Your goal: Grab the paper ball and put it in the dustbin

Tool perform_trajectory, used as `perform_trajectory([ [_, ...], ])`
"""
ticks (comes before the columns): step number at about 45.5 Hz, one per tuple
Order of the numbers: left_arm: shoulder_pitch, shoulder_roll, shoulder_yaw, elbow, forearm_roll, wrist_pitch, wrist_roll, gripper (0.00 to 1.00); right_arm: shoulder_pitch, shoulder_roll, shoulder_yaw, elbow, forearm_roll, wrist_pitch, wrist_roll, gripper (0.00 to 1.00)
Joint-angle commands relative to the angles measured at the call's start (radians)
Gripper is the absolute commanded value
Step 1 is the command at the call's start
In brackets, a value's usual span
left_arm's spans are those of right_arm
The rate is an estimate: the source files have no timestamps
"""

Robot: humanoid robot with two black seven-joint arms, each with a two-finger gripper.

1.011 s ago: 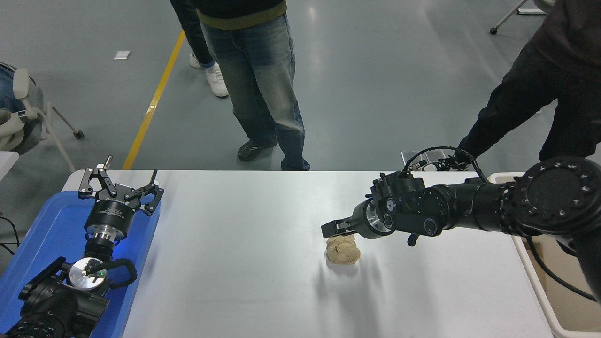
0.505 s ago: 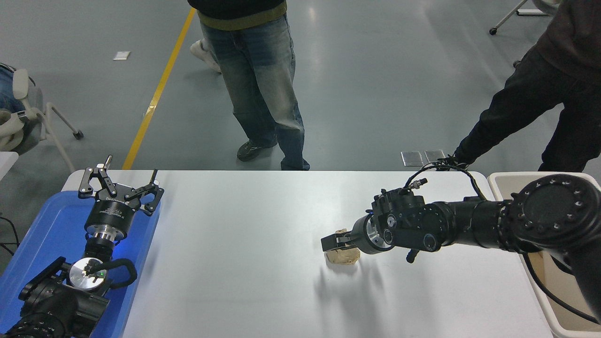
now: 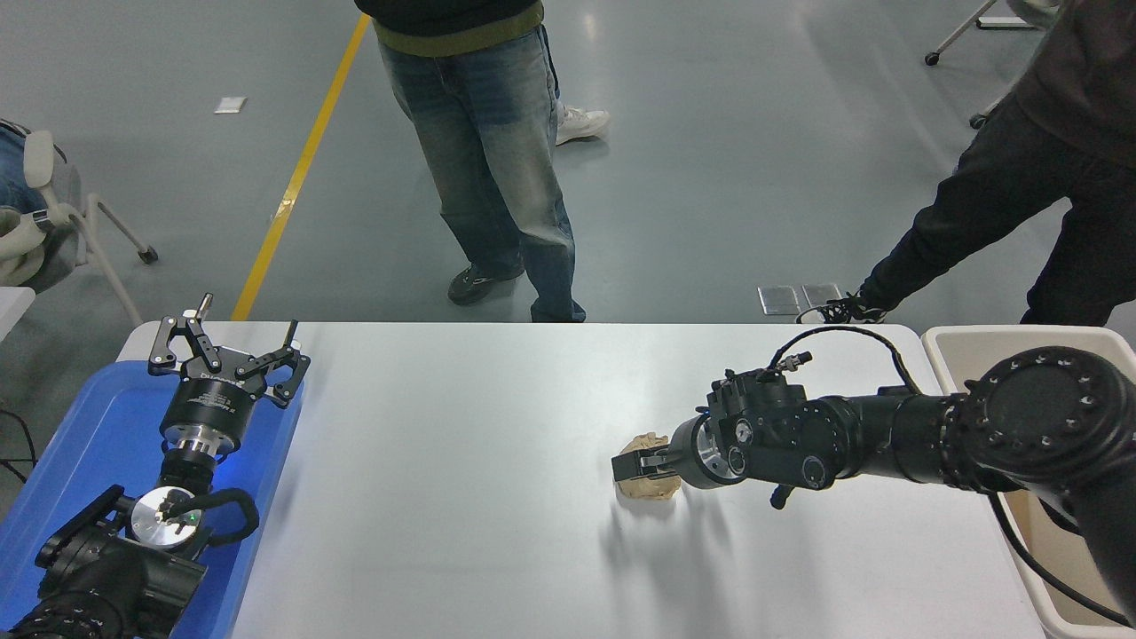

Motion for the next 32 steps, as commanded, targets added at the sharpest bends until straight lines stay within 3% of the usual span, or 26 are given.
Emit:
perform_trajectory([
  [1, 0.000, 0.000, 0.000, 0.000, 0.000, 0.000, 0.000, 0.99, -0.007, 0.000, 0.005, 0.010, 0.001, -0.007, 0.023, 0.30],
  [5, 0.000, 0.000, 0.000, 0.000, 0.000, 0.000, 0.000, 0.99, -0.016, 0.000, 0.012, 0.010, 0.004, -0.007, 0.023, 0.16],
  [12, 0.000, 0.000, 0.000, 0.000, 0.000, 0.000, 0.000, 0.99, -0.023, 0.000, 0.026, 0.010, 0.023, -0.010, 0.023, 0.01],
  [32, 0.002, 0.000, 0.000, 0.000, 0.000, 0.000, 0.000, 0.99, 0.098, 0.000, 0.008, 0.110, 0.064, 0.041, 0.043, 0.00],
])
